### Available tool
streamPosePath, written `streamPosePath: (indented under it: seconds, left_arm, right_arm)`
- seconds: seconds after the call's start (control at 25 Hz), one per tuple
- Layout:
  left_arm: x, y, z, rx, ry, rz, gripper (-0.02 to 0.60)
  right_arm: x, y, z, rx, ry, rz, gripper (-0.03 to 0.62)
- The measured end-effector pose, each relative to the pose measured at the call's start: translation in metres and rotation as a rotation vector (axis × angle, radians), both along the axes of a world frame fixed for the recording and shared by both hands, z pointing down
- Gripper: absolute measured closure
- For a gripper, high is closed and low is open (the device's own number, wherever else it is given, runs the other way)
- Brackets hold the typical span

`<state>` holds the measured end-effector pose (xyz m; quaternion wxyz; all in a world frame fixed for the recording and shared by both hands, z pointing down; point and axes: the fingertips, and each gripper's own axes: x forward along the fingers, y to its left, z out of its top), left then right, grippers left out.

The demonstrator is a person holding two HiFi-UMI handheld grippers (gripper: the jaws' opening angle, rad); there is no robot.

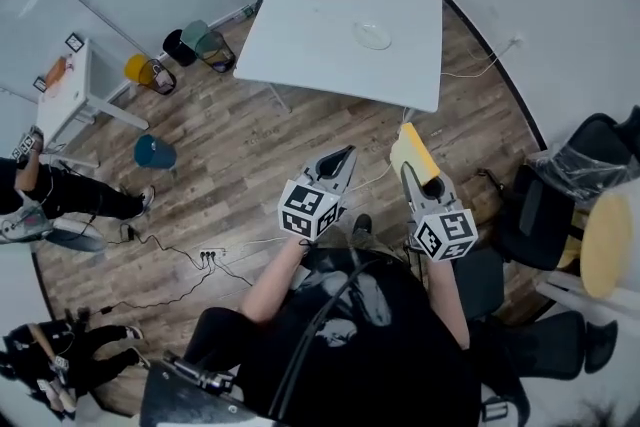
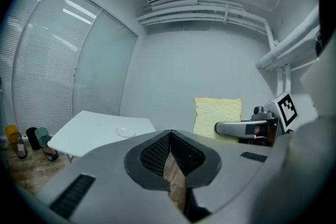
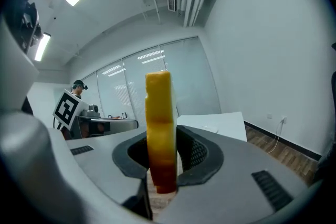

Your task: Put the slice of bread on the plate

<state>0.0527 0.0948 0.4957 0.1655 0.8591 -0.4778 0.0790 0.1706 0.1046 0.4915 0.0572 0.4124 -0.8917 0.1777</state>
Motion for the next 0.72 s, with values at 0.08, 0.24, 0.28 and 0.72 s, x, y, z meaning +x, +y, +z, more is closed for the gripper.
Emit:
streamPosePath:
  seconds: [0.08, 0.24, 0.28, 0.72]
  left_arm:
    - [0.003, -0.019, 0.003, -0.005, -0.009, -0.006, 0.574]
    - [-0.003, -0.057, 0.014, -0.033, -0.02, -0.017, 0.574]
    - [-0.007, -0.069, 0.016, -0.039, -0.019, -0.019, 0.574]
    - [-0.063, -0.241, 0.057, -0.092, 0.014, 0.049, 0.574]
  right_arm:
    - [0.003, -0.022, 0.004, -0.009, 0.002, -0.014, 0.5]
    - [-0.002, -0.057, 0.016, -0.041, 0.004, -0.03, 0.5]
    - [-0.006, -0.069, 0.018, -0.044, 0.005, -0.033, 0.5]
    - [-0.068, -0.239, 0.062, -0.082, 0.11, 0.015, 0.5]
